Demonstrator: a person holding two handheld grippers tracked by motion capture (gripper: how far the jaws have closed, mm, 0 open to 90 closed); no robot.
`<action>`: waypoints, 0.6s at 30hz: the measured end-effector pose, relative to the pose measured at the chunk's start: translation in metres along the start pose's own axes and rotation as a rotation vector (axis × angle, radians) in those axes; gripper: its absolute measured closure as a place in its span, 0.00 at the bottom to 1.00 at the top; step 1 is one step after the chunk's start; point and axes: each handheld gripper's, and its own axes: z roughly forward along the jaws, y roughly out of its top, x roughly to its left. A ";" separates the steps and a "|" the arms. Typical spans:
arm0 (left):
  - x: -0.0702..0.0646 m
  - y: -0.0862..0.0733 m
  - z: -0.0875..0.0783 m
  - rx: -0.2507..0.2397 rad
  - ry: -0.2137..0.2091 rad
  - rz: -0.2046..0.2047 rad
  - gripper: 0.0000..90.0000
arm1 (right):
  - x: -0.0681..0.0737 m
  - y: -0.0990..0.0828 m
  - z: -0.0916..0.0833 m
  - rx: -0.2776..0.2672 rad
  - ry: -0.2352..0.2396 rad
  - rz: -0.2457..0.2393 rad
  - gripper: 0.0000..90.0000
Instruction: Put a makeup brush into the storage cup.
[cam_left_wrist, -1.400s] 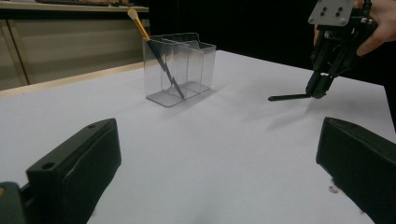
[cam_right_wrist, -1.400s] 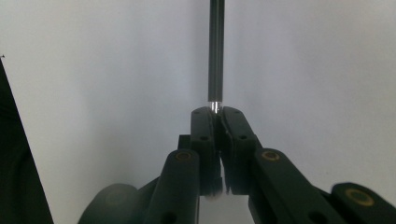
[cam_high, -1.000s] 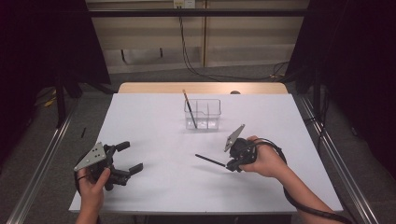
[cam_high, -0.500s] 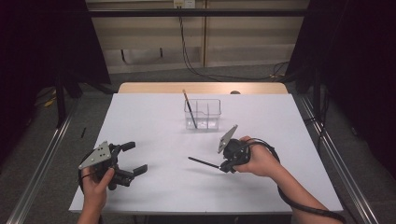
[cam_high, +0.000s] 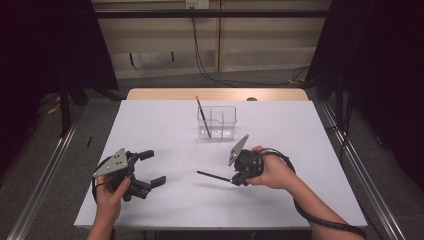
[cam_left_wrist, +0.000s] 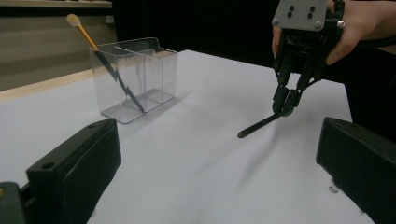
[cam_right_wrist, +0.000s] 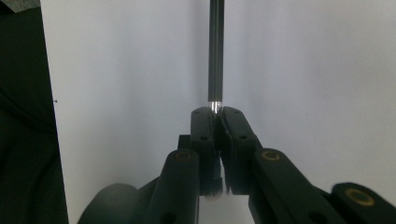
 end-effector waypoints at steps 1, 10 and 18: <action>-0.001 0.001 0.002 0.003 -0.007 0.001 0.00 | 0.000 0.000 0.001 -0.001 0.001 0.000 0.94; -0.008 0.010 0.021 0.048 -0.069 0.029 0.00 | 0.002 0.002 0.003 -0.006 0.008 -0.015 0.94; -0.014 0.018 0.032 0.089 -0.111 0.048 0.00 | 0.004 0.007 0.004 0.004 0.004 -0.047 0.94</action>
